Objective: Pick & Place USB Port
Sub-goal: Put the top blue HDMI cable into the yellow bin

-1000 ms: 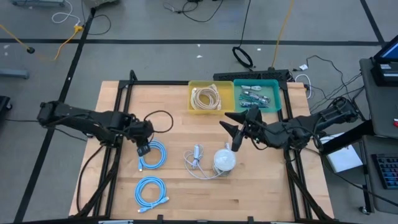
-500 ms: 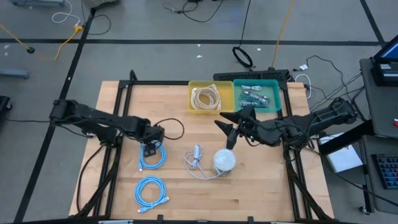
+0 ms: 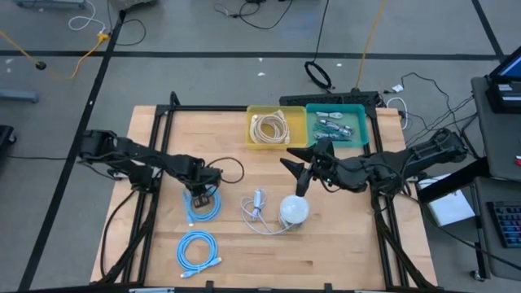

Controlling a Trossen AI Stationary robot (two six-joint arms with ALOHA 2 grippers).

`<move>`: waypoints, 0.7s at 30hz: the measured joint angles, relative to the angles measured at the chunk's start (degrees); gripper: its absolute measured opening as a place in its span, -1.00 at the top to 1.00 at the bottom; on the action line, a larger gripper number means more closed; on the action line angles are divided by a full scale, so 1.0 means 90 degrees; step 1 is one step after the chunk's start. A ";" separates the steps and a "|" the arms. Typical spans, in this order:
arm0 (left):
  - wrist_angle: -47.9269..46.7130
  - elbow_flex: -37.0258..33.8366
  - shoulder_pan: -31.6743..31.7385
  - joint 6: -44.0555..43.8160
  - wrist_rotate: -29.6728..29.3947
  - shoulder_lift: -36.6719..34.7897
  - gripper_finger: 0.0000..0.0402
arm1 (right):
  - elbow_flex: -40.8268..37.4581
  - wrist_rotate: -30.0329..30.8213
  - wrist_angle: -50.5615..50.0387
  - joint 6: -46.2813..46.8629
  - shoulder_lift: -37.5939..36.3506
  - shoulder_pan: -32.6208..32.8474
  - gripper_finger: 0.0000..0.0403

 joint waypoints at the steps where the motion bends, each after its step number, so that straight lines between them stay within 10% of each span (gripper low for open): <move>1: -0.0018 0.0036 0.0048 -0.0195 0.0012 -0.0056 0.82 | 0.0000 -0.0002 0.0005 -0.0008 0.0004 0.0000 0.06; 21: 0.3837 0.1616 0.2952 -0.3056 -0.0063 -0.0842 0.95 | 0.0000 -0.0002 0.0034 -0.0018 0.0004 0.0038 0.06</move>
